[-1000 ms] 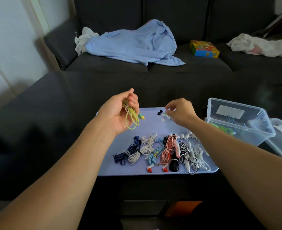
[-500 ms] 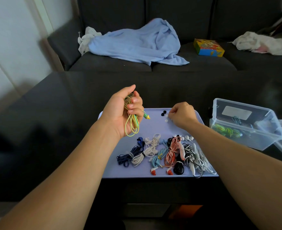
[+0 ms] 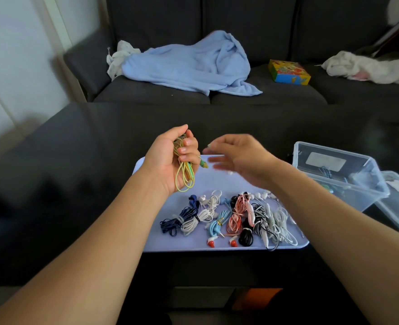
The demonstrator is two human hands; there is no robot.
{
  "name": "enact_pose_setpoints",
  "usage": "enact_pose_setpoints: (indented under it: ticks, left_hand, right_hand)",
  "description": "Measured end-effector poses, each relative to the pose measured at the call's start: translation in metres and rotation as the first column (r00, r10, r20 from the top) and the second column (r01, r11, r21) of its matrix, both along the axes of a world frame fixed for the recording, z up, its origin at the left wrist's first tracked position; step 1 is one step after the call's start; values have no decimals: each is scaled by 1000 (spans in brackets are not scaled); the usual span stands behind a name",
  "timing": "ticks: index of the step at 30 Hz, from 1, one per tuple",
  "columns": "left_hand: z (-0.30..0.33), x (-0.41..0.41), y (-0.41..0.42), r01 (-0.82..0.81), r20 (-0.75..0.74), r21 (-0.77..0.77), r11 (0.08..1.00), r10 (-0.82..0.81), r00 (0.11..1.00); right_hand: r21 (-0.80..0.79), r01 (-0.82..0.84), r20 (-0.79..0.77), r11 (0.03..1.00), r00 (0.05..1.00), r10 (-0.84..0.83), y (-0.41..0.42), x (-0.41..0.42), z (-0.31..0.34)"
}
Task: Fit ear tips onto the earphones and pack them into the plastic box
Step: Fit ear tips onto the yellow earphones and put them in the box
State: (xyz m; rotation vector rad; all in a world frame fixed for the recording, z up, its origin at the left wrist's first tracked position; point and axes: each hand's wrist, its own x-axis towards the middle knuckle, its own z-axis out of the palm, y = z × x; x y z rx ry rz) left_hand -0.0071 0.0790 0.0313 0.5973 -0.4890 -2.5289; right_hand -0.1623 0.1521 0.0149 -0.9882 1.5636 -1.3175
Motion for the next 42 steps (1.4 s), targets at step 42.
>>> enact_pose_setpoints:
  ticks: [42]
  left_hand:
    - [-11, -14, 13, 25, 370, -700, 714, 333, 867]
  right_hand:
    - [-77, 90, 386, 993, 921, -53, 19, -7, 1]
